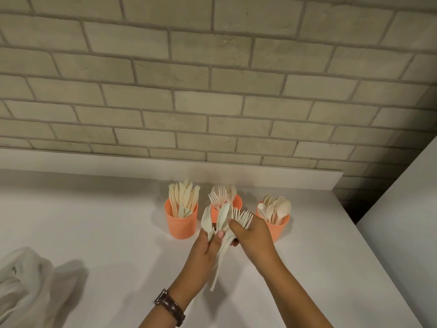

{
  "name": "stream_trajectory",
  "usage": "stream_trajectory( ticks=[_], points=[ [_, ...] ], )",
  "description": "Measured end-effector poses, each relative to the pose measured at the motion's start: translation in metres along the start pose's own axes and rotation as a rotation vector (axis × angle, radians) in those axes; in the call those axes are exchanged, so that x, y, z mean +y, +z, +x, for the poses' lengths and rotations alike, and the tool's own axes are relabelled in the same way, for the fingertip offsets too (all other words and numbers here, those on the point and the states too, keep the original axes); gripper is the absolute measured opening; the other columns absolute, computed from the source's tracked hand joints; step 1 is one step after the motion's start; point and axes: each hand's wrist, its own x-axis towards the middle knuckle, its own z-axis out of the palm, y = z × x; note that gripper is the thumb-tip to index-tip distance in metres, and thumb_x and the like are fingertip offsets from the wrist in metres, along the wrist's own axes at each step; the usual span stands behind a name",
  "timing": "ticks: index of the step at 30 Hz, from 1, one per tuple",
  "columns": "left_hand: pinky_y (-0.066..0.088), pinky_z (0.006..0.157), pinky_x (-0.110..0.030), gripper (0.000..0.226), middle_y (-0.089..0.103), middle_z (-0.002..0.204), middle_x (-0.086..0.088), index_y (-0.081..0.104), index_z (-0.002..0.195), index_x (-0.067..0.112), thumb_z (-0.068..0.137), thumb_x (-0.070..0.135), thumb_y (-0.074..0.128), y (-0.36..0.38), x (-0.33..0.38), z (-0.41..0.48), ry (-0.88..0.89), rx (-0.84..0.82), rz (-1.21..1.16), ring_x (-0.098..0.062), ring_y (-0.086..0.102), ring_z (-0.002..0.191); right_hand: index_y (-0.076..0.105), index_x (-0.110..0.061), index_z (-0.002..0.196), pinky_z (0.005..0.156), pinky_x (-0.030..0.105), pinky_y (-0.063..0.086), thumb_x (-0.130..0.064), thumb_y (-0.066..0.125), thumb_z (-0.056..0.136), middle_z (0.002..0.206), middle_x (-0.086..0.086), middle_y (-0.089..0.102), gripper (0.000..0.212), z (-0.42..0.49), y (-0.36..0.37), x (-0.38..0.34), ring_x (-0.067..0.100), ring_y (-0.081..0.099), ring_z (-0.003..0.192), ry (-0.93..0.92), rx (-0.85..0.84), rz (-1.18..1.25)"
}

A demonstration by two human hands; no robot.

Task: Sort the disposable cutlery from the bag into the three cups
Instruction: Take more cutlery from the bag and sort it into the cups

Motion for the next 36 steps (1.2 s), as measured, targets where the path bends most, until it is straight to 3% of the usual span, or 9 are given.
stream_trajectory(
  ticks=[6, 9, 13, 18, 22, 28, 30, 33, 36],
  points=[
    [0.048, 0.096, -0.022, 0.037, 0.064, 0.118, 0.006, 0.043, 0.134, 0.022, 0.098, 0.032, 0.038, 0.002, -0.002, 0.001, 0.027, 0.063, -0.026, -0.009, 0.061, 0.109, 0.064, -0.017, 0.076, 0.045, 0.023, 0.047, -0.009, 0.058, 0.089, 0.066, 0.004, 0.066, 0.016, 0.005, 0.003, 0.001, 0.011, 0.059, 0.049, -0.029, 0.010, -0.012],
    [0.046, 0.081, -0.006, 0.028, 0.065, 0.106, 0.017, 0.044, 0.125, 0.030, 0.100, 0.025, 0.033, 0.003, -0.002, 0.001, -0.002, 0.084, -0.033, 0.005, 0.062, 0.098, 0.060, -0.020, 0.073, 0.043, 0.020, 0.045, -0.006, 0.054, 0.090, 0.064, 0.003, 0.063, 0.023, 0.007, 0.003, 0.000, 0.007, 0.057, 0.046, -0.026, -0.010, -0.028],
    [0.042, 0.054, -0.005, 0.027, 0.058, 0.070, 0.001, 0.052, 0.099, 0.013, 0.100, 0.028, 0.030, -0.005, -0.006, 0.008, -0.128, 0.190, 0.053, -0.012, 0.056, 0.062, 0.057, -0.008, 0.076, 0.039, 0.015, 0.042, -0.002, 0.053, 0.090, 0.063, 0.005, 0.060, 0.016, 0.013, -0.003, -0.003, 0.002, 0.057, 0.042, 0.009, -0.002, -0.012],
    [0.041, 0.047, -0.014, 0.026, 0.041, 0.064, -0.003, 0.047, 0.088, 0.012, 0.101, 0.025, 0.029, -0.030, -0.009, 0.014, -0.228, 0.355, -0.070, -0.016, 0.044, 0.053, 0.058, -0.019, 0.072, 0.065, 0.040, 0.054, -0.006, 0.057, 0.088, 0.072, 0.010, 0.064, 0.020, 0.051, -0.030, -0.017, 0.030, 0.064, 0.069, -0.112, 0.222, -0.122],
    [0.034, 0.042, -0.017, 0.025, 0.037, 0.053, 0.004, 0.051, 0.093, 0.011, 0.100, 0.027, 0.034, -0.044, -0.005, 0.014, -0.285, 0.286, -0.300, -0.009, 0.035, 0.043, 0.062, -0.009, 0.085, 0.071, 0.038, 0.052, -0.009, 0.055, 0.089, 0.073, 0.003, 0.062, 0.008, 0.096, -0.037, -0.037, 0.025, 0.062, 0.073, -0.318, 0.356, -0.228],
    [0.027, 0.041, -0.019, 0.022, 0.034, 0.052, 0.001, 0.051, 0.095, 0.008, 0.099, 0.025, 0.037, -0.048, 0.007, 0.010, -0.355, 0.135, -0.656, -0.009, 0.027, 0.040, 0.059, 0.003, 0.085, 0.063, 0.025, 0.035, -0.005, 0.052, 0.090, 0.073, 0.015, 0.060, 0.012, 0.133, -0.009, -0.007, 0.022, 0.053, 0.068, -0.381, 0.249, -0.404],
    [0.027, 0.042, -0.020, 0.019, 0.035, 0.053, 0.000, 0.049, 0.096, 0.007, 0.098, 0.022, 0.037, -0.050, 0.009, 0.008, -0.368, 0.122, -0.690, -0.009, 0.027, 0.041, 0.062, 0.001, 0.095, 0.073, 0.026, 0.040, -0.009, 0.057, 0.089, 0.089, 0.016, 0.065, 0.013, 0.140, -0.003, 0.016, 0.026, 0.059, 0.081, -0.305, 0.129, -0.502],
    [0.027, 0.044, -0.021, 0.013, 0.037, 0.056, -0.001, 0.045, 0.096, 0.008, 0.096, 0.015, 0.035, -0.054, 0.008, 0.006, -0.382, 0.104, -0.697, -0.010, 0.028, 0.042, 0.056, -0.006, 0.125, 0.099, 0.027, 0.037, -0.016, 0.071, 0.080, 0.129, 0.015, 0.053, 0.048, 0.143, -0.002, 0.037, 0.028, 0.052, 0.117, -0.130, -0.050, -0.688],
    [0.027, 0.046, -0.022, 0.013, 0.042, 0.062, -0.002, 0.045, 0.094, 0.008, 0.094, 0.010, 0.033, -0.053, 0.009, 0.006, -0.382, 0.093, -0.692, -0.010, 0.029, 0.043, 0.051, -0.009, 0.130, 0.105, 0.032, 0.036, -0.016, 0.076, 0.074, 0.137, 0.013, 0.045, 0.062, 0.137, -0.007, 0.035, 0.029, 0.044, 0.125, -0.176, 0.016, -0.723]
  ],
)
